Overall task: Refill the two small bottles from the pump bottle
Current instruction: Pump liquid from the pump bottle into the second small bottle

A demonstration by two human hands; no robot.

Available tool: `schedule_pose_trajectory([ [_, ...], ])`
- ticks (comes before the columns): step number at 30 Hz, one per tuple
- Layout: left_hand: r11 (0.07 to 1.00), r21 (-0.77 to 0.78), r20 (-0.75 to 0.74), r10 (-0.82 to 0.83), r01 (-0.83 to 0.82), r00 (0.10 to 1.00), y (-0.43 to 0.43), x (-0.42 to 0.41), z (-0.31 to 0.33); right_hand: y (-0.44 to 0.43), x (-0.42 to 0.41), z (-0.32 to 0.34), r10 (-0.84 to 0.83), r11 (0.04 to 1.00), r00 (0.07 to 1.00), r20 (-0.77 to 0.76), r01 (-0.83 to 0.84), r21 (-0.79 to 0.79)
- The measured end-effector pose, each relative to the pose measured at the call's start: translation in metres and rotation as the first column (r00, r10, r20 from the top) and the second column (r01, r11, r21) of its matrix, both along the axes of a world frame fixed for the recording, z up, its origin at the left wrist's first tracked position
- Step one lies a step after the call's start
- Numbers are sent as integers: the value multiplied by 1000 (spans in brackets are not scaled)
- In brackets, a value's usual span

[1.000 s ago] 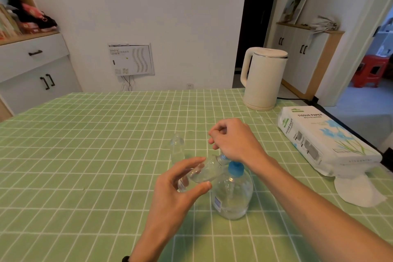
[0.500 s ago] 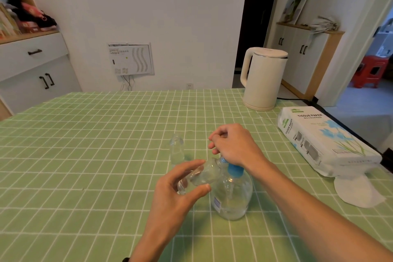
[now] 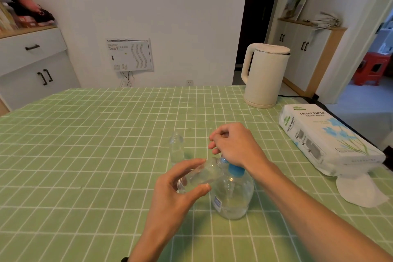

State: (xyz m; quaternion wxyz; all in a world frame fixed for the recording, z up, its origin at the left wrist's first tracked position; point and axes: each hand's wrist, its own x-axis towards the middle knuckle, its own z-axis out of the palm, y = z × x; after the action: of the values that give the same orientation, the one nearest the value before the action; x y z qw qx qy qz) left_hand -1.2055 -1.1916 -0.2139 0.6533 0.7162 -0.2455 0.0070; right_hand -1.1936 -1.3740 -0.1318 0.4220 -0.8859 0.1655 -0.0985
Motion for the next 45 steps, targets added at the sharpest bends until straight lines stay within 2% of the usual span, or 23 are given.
schedule_pose_trajectory([
  [8,1000,1,-28,11,-11,1000,1,-3,1,1,-2,3,-12,999,1000,12,13,-46],
  [13,1000,-14,-48,16,-17,999,0,-2,7,2,1,12,-9,991,1000,26,12,-133],
  [23,1000,-3,-27,-3,3,1000,0,-1,-2,1,0,0,-19,999,1000,-3,19,-48],
  [35,1000,11,-29,27,-26,999,0,-1,5,2,1,11,-5,994,1000,-9,4,-110],
  [41,999,22,-22,31,-30,999,0,0,3,-1,1,4,-26,999,999,31,27,-29],
  [45,1000,16,-24,20,-20,1000,0,0,0,0,0,-1,-23,999,1000,15,23,-28],
])
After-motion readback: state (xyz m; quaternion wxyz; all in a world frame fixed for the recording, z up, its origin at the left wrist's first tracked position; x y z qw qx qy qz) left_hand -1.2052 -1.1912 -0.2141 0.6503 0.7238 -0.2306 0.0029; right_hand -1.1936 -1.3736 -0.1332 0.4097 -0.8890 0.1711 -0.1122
